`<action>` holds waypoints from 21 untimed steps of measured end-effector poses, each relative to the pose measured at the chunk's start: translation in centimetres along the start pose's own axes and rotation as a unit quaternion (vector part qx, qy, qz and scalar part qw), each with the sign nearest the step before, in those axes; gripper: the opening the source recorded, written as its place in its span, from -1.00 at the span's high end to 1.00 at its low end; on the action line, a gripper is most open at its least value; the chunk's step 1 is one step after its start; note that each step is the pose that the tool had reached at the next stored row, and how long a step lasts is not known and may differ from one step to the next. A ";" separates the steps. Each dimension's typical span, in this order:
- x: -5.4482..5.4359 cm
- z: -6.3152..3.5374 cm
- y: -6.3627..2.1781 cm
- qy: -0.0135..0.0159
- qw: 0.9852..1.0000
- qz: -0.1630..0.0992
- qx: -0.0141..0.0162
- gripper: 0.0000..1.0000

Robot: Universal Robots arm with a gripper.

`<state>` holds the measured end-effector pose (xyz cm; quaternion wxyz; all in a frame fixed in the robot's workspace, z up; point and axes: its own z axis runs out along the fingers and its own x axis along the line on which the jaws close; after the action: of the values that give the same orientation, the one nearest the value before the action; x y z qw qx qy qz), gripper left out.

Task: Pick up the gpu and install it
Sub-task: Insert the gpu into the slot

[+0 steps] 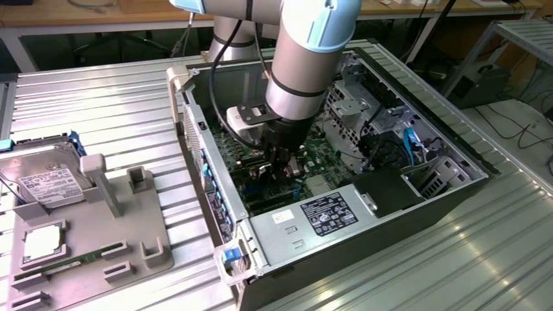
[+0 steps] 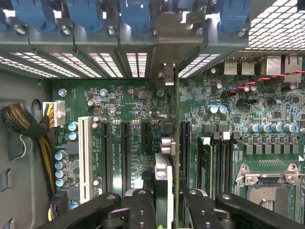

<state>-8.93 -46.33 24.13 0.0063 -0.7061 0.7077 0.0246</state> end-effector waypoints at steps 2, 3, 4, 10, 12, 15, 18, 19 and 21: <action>0.0 0.00 -0.01 0.000 1.000 0.000 0.000 0.43; 0.0 0.00 -0.02 0.000 1.000 0.000 0.000 0.43; 0.0 0.01 -0.08 0.000 1.000 0.000 -0.001 0.43; 0.0 -0.01 -0.29 0.000 1.000 0.000 -0.007 0.43; 0.0 0.00 -0.30 0.000 1.000 0.000 -0.007 0.43; -0.1 -0.01 -0.29 0.002 1.000 0.000 -0.007 0.43; -0.3 0.01 -0.30 0.006 1.000 0.000 -0.007 0.43; -0.4 0.01 -0.30 0.006 1.000 0.000 -0.007 0.43; -0.4 0.01 -0.30 0.006 1.000 0.000 -0.007 0.43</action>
<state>-8.63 -45.96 24.13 -0.0029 -0.7060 0.7078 0.0247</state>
